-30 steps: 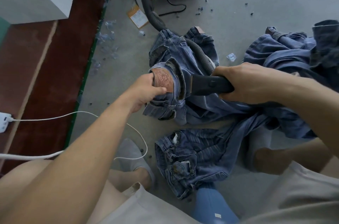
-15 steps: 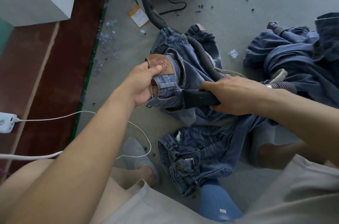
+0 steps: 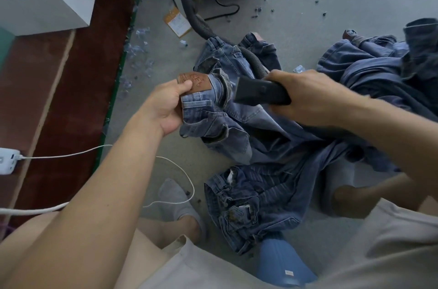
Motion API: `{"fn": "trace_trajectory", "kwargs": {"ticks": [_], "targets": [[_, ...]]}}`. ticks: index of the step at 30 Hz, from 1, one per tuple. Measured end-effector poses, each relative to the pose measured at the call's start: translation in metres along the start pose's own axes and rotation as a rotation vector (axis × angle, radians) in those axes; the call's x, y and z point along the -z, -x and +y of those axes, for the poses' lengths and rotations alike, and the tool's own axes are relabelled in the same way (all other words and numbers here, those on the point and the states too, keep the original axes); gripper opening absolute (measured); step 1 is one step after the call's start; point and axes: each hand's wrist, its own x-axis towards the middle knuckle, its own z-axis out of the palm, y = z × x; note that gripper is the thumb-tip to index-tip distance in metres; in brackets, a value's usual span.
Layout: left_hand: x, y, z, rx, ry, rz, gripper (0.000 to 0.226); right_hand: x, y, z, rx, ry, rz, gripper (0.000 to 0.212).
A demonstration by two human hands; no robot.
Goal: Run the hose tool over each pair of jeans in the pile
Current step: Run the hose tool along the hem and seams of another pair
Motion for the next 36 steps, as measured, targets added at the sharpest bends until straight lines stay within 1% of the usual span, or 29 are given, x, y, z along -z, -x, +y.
{"fn": "trace_trajectory", "kwargs": {"ticks": [2,4,6,11,14,17,19,21,22,23,24,25,26,27,28,29,31,32,33,36], "targets": [[0.004,0.0,0.001,-0.003,0.011,0.007,0.025,0.004,-0.001,0.015,-0.048,0.071,-0.113,0.032],[0.008,0.0,0.002,-0.012,0.024,0.01,0.026,0.0,0.0,0.015,-0.054,0.132,-0.207,0.033],[0.008,0.001,0.002,-0.013,0.035,-0.005,0.026,-0.009,0.002,0.005,-0.026,0.136,-0.237,0.033],[0.003,0.0,0.002,-0.008,0.051,-0.015,0.027,-0.03,0.008,-0.025,0.131,0.102,-0.172,0.034],[0.005,0.003,0.003,0.007,0.022,-0.024,0.027,-0.019,0.008,-0.033,0.156,-0.018,-0.065,0.04],[0.008,0.008,-0.001,0.048,0.003,-0.038,0.027,0.002,0.001,-0.019,0.044,-0.147,0.056,0.04],[0.009,0.009,-0.003,0.118,0.031,-0.06,0.028,0.011,-0.007,-0.002,-0.102,-0.134,0.096,0.032],[0.006,0.011,-0.007,0.198,0.066,-0.078,0.027,0.011,-0.013,0.01,-0.215,-0.089,0.099,0.028],[0.002,0.01,-0.011,0.205,0.001,-0.037,0.036,0.01,-0.014,0.012,-0.242,-0.09,0.094,0.028],[0.001,0.007,-0.019,0.177,-0.166,0.047,0.056,0.009,-0.015,0.013,-0.25,-0.098,0.087,0.029],[0.0,0.007,-0.028,0.093,-0.439,0.191,0.077,0.008,-0.014,0.011,-0.243,-0.103,0.08,0.028],[0.002,0.007,-0.037,-0.052,-0.724,0.305,0.086,0.007,-0.013,0.009,-0.23,-0.103,0.07,0.028],[0.004,0.007,-0.045,-0.217,-0.975,0.351,0.081,0.006,-0.012,0.007,-0.216,-0.1,0.061,0.028],[0.008,0.006,-0.052,-0.337,-1.173,0.339,0.07,0.006,-0.01,0.005,-0.202,-0.097,0.051,0.028],[0.011,0.004,-0.057,-0.372,-1.295,0.314,0.057,0.007,-0.008,0.004,-0.189,-0.097,0.041,0.029],[0.016,0.0,-0.06,-0.333,-1.389,0.298,0.046,0.007,-0.006,0.002,-0.176,-0.095,0.034,0.028],[0.023,-0.005,-0.064,-0.231,-1.541,0.289,0.031,0.007,-0.004,0.0,-0.149,-0.087,0.028,0.027],[0.026,-0.006,-0.066,-0.195,-1.597,0.287,0.026,0.007,-0.004,-0.001,-0.14,-0.084,0.029,0.027],[0.028,-0.007,-0.069,-0.141,-1.628,0.286,0.026,0.006,-0.003,-0.002,-0.135,-0.082,0.028,0.026],[0.037,-0.008,-0.091,0.146,-1.745,0.281,0.075,0.004,0.0,-0.004,-0.119,-0.069,0.017,0.027]]}}
